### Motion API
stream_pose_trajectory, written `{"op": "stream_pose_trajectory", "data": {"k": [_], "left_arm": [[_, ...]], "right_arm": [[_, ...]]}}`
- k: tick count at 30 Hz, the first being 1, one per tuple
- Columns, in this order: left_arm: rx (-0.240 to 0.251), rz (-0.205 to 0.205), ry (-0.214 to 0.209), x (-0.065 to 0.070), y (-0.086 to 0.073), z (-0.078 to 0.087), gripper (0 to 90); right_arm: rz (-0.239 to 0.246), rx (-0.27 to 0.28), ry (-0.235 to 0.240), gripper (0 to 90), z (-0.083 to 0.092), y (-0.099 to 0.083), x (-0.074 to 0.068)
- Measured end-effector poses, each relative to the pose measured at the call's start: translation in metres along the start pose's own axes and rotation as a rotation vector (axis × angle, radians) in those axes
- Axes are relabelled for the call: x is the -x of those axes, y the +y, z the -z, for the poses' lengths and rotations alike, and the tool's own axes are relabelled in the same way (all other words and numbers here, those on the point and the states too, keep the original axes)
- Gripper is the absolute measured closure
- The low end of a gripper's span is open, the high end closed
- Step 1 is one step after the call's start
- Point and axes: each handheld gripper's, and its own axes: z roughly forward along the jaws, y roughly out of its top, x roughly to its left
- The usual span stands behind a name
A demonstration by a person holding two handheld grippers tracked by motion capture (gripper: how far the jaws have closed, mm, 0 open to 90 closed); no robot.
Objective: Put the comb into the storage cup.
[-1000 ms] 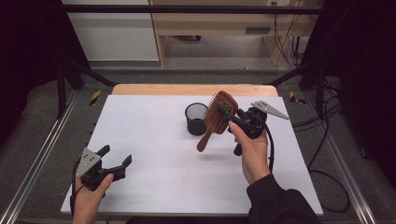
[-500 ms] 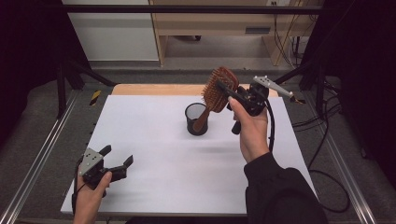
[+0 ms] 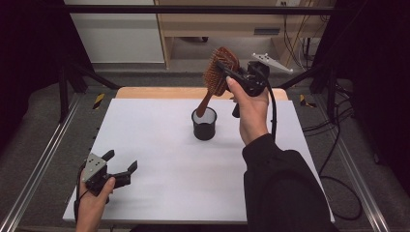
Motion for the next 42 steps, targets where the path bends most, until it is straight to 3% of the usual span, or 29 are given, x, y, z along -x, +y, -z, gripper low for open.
{"op": "stream_pose_trajectory", "data": {"k": [11, 19, 28, 42], "left_arm": [[-0.001, 0.003, 0.001, 0.0, 0.0, 0.001, 5.7], [-0.002, 0.002, -0.003, 0.0, -0.001, 0.001, 5.6], [0.0, 0.003, -0.006, 0.0, -0.001, 0.002, 5.6], [-0.001, 0.006, -0.01, 0.0, -0.002, 0.001, 5.3]], "right_arm": [[0.047, -0.041, -0.039, 50.6, -0.015, -0.008, 0.004], [0.043, -0.028, -0.054, 50.5, -0.018, -0.013, 0.011], [0.091, -0.039, -0.079, 50.4, -0.023, -0.02, 0.013], [0.082, -0.075, -0.123, 50.2, -0.034, -0.044, 0.029]]}}
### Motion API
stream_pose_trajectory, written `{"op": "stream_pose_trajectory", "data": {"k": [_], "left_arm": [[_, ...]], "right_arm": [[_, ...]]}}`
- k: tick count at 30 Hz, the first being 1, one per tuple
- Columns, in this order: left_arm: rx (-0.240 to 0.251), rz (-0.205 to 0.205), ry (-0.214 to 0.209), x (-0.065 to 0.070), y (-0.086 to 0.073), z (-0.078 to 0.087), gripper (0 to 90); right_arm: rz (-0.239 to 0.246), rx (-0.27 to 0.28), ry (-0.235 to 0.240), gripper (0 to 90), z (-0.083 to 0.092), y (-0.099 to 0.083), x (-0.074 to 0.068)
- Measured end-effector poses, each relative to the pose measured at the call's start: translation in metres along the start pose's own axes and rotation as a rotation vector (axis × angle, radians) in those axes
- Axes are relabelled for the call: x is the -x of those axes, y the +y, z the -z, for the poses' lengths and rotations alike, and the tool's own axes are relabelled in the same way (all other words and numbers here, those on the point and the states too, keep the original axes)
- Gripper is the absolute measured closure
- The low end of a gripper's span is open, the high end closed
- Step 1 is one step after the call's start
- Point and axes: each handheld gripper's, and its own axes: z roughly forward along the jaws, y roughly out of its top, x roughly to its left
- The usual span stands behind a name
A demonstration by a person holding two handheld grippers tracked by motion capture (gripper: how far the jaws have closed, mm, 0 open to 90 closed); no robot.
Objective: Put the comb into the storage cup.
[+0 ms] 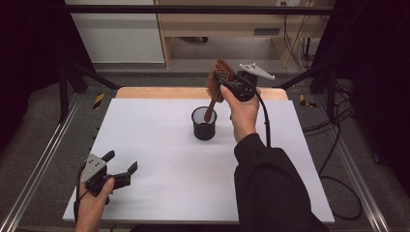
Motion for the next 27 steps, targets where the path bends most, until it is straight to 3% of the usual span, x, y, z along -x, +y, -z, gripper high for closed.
{"op": "stream_pose_trajectory", "data": {"k": [5, 9, 27], "left_arm": [[0.002, 0.002, 0.004, 0.0, 0.0, 0.0, 5.0], [0.007, 0.01, 0.012, -0.001, 0.0, 0.0, 3.2], [0.0, 0.014, 0.005, -0.001, 0.0, 0.0, 3.0]], "right_arm": [[0.002, -0.01, -0.001, 50.2, -0.006, -0.007, -0.001], [0.042, -0.01, -0.021, 50.3, -0.009, -0.013, -0.004], [-0.009, -0.03, -0.018, 50.1, -0.017, -0.03, 0.0]]}}
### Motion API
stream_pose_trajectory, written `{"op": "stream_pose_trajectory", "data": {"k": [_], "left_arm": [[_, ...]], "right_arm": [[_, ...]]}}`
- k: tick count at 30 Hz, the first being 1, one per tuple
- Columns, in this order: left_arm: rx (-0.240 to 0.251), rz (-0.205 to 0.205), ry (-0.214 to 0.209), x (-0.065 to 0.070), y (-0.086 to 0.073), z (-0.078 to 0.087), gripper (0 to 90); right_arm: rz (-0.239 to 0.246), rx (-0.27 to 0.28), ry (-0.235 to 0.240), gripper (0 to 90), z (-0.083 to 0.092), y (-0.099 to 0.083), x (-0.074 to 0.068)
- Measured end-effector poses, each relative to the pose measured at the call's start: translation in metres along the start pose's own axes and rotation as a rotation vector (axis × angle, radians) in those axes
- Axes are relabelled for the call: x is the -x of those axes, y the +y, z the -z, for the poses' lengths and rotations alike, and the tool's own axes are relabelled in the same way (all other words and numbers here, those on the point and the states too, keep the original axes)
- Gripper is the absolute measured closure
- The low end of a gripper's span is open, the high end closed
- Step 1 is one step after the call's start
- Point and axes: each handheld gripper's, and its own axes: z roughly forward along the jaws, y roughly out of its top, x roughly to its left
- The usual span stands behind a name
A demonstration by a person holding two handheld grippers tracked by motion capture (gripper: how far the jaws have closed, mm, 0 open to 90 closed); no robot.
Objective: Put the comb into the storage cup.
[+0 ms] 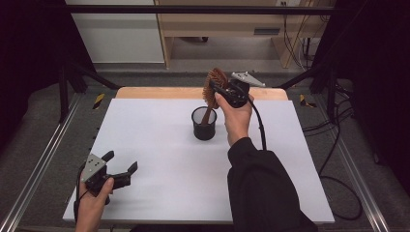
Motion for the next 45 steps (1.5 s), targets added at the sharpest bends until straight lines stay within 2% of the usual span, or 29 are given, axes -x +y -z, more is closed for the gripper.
{"op": "stream_pose_trajectory", "data": {"k": [13, 25, 45], "left_arm": [[0.0, 0.001, -0.009, 0.0, 0.0, 0.0, 3.1], [-0.004, -0.003, -0.014, 0.001, 0.0, -0.001, 3.1], [-0.013, -0.008, -0.021, 0.002, 0.0, -0.002, 3.3]], "right_arm": [[-0.019, -0.011, 0.006, 50.0, -0.005, -0.009, 0.0], [-0.015, -0.016, 0.012, 49.9, -0.007, -0.012, -0.001], [-0.049, -0.023, 0.024, 49.8, -0.007, -0.021, 0.0]]}}
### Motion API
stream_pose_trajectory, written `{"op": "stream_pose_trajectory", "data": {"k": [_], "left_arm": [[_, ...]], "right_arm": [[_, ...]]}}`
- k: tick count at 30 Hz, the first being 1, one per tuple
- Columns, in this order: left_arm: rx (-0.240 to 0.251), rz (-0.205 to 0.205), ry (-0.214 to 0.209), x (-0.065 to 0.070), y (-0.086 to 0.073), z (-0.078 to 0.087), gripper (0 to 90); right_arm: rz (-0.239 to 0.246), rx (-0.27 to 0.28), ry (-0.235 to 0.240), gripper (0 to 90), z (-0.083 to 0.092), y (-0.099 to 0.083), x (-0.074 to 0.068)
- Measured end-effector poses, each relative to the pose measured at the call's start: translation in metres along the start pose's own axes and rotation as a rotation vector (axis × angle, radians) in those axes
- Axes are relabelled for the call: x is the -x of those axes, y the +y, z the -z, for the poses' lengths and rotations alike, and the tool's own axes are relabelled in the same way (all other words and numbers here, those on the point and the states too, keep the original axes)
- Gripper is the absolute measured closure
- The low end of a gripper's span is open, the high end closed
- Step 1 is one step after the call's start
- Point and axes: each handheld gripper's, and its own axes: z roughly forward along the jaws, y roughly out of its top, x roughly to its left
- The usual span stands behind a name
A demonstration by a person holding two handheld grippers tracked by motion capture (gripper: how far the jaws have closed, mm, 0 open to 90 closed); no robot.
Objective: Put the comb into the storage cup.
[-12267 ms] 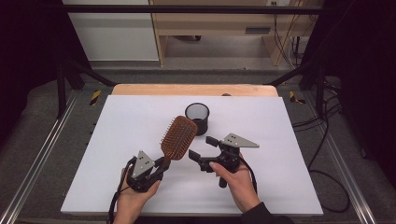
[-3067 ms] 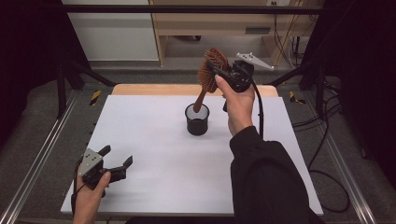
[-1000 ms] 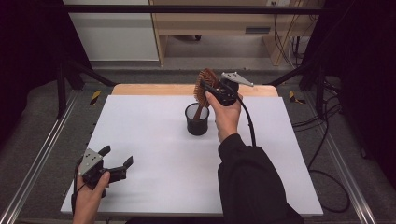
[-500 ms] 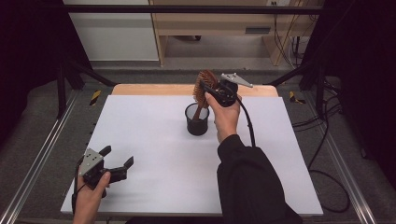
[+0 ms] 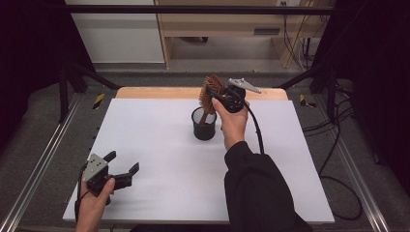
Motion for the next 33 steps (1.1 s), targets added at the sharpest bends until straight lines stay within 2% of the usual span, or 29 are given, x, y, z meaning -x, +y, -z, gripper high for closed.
{"op": "stream_pose_trajectory", "data": {"k": [33], "left_arm": [[-0.004, -0.005, -0.018, 0.0018, -0.0002, -0.0018, 3.4]], "right_arm": [[-0.008, -0.006, 0.014, 49.6, -0.0029, -0.0052, -0.004]]}}
